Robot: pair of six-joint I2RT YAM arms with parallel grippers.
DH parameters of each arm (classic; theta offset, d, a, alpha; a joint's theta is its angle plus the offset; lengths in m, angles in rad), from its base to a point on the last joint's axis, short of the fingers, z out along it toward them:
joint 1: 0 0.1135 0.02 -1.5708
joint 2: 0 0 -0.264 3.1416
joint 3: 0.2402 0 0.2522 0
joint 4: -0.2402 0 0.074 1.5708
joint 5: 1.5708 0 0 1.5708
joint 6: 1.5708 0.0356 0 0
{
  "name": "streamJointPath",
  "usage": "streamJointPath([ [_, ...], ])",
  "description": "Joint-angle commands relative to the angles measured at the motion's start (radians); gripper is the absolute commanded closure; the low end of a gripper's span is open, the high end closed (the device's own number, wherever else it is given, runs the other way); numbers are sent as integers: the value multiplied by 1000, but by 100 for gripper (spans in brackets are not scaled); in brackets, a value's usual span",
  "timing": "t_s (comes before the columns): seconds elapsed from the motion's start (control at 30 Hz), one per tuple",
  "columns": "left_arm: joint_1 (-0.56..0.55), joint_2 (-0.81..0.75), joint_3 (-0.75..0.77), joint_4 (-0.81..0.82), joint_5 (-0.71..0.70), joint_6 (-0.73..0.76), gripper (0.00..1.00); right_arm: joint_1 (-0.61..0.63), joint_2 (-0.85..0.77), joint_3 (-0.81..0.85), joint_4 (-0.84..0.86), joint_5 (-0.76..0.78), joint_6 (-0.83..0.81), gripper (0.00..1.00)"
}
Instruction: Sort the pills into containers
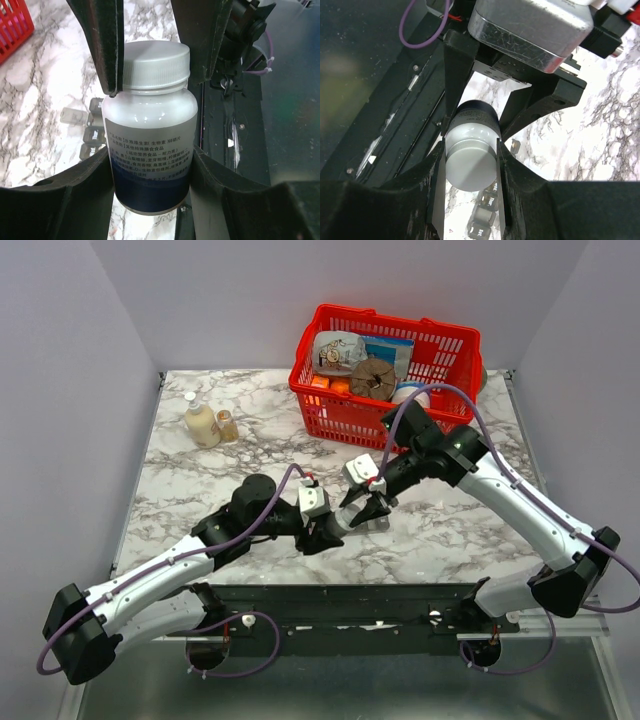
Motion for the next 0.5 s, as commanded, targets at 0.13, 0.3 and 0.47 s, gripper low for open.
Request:
streamJointPath([
  [0.13,10,-13,-5,-88,40,32,100,-91,-4,109,-51,-188,72,94],
  [0.3,13,-25,-11,-78,48,32,100,-120,-23,52,-25,-214,90,94],
  [0.47,16,-19,-9,-61,77,21,100,-121,-64,-12,27,-158,76,94],
])
